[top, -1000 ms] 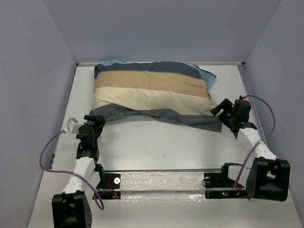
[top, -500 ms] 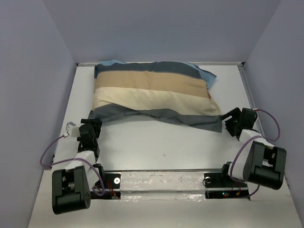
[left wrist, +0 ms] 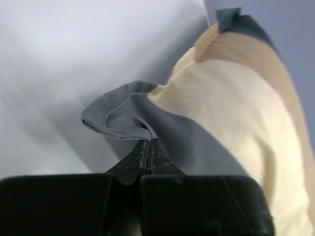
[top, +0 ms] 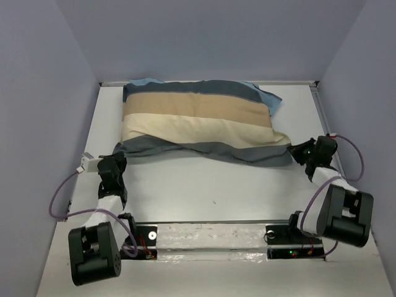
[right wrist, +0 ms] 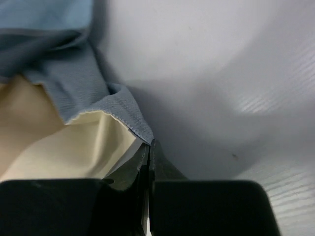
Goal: Put the pillow into the pillowcase
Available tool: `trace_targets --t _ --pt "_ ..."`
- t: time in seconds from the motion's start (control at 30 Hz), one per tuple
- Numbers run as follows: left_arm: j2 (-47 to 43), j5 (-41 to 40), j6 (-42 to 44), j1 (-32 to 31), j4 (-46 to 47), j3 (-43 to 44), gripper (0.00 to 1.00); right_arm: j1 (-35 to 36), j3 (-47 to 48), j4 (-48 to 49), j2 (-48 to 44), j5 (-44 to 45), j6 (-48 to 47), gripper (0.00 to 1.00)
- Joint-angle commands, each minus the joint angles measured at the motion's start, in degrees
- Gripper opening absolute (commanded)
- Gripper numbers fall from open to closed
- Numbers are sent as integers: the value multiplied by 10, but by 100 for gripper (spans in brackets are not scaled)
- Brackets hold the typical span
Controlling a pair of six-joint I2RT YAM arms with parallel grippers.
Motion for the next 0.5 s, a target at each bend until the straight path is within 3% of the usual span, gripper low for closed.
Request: trace_targets --t 0.0,0.13,0.33,0.47 --pt "-92 -14 44 11 -72 64 0 -6 17 -51 -147 96 -9 0" --pt "-215 -58 117 18 -195 105 0 -41 57 -153 -229 138 -49 0" --pt "-283 -57 109 24 -313 93 0 -71 66 -232 -303 144 -82 0" --pt "-303 -110 119 26 -416 134 0 -82 42 -269 -322 166 -88 0"
